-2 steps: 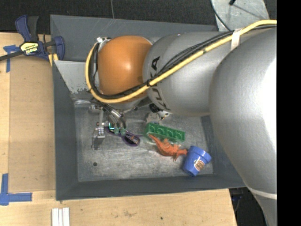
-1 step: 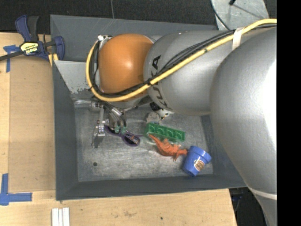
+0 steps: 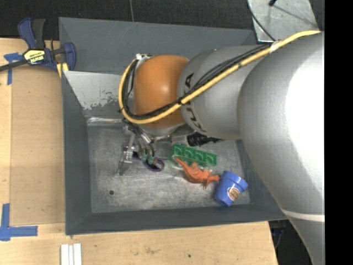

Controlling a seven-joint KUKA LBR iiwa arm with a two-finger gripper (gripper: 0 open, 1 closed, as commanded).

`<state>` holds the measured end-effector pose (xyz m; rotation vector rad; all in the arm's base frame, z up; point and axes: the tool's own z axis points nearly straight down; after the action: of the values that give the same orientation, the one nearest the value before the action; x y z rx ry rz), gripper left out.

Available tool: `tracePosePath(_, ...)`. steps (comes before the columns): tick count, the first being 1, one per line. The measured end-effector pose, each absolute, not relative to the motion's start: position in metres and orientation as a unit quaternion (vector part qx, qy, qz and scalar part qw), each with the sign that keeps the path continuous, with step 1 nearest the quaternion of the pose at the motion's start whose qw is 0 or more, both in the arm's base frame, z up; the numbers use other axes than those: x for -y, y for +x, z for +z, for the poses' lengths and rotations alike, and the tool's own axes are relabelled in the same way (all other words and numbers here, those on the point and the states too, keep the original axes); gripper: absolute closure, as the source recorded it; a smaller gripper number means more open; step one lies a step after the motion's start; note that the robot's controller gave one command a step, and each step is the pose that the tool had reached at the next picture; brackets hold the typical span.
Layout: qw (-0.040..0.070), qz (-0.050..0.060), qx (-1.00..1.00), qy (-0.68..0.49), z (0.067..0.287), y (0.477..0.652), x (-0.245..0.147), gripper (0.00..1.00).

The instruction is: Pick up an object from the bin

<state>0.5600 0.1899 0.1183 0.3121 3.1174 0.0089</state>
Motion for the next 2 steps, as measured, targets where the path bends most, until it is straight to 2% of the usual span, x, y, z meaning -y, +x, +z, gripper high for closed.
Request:
tracePosePath(1,-0.001,-0.002,-0.993,0.117,0.093,0.566,-0.167,0.0)
tracePosePath(2,0.002,0.001,-0.986,0.164,0.102,0.575,-0.139,0.0)
